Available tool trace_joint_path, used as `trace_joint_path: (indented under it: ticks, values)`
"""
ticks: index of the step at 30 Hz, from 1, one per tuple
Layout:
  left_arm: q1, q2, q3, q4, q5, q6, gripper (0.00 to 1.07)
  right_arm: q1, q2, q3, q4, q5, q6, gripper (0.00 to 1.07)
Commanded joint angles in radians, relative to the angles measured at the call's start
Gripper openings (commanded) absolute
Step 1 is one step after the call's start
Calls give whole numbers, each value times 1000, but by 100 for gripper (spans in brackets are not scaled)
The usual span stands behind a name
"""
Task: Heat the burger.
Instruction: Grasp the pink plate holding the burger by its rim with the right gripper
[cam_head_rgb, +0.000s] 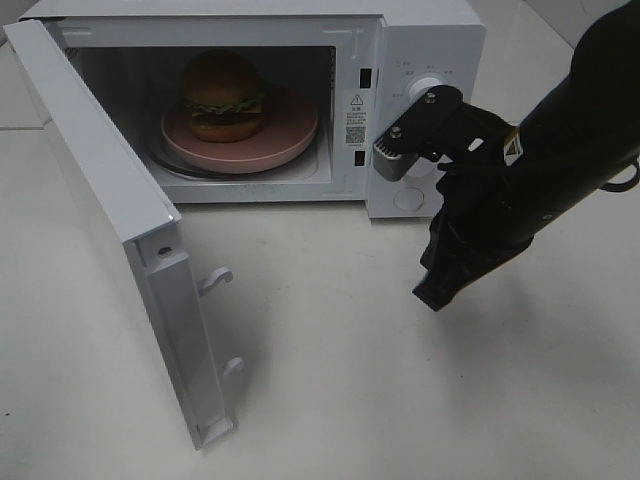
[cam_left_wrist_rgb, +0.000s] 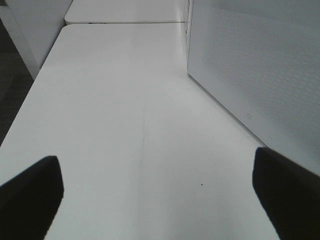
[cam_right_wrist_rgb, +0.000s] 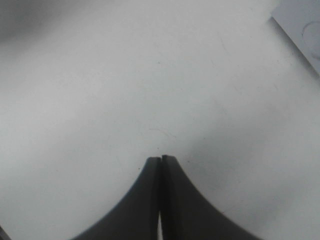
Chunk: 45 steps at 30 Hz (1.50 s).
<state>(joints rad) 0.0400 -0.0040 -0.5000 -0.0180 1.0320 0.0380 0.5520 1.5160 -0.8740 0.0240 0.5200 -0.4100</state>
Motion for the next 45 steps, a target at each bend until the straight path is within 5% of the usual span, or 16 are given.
trace_joint_path:
  ticks: [1,10,15,17,20,21,23,25,30,45]
  values:
    - [1,-24,3,2,-4,-1,98,-5,-11,-16,-7,32,-160,2]
    - [1,-24,3,2,-4,-1,98,-5,-11,-17,-7,35,-746,8]
    - [1,-24,3,2,-4,-1,98,-5,-11,-17,-24,31,-883,14]
    - [1,-24,3,2,-4,-1,98,-4,-11,-17,-67,16,-940,29]
    - [1,-24,3,2,-4,-1,98,-3,-11,-17,-80,8,-940,34]
    - [1,-24,3,2,-4,-1,98,-1,-11,-17,-107,-19,-937,45]
    - [1,-24,3,2,-4,-1,98,-1,-11,-17,-113,-32,-932,50]
    - [1,-24,3,2,-4,-1,98,-1,-11,-17,-115,-68,-873,74]
    - [1,-24,3,2,-4,-1,98,-1,-11,-17,-115,-72,-806,92]
    - [1,-24,3,2,-4,-1,98,44,20,-104,-190,-70,-731,93]
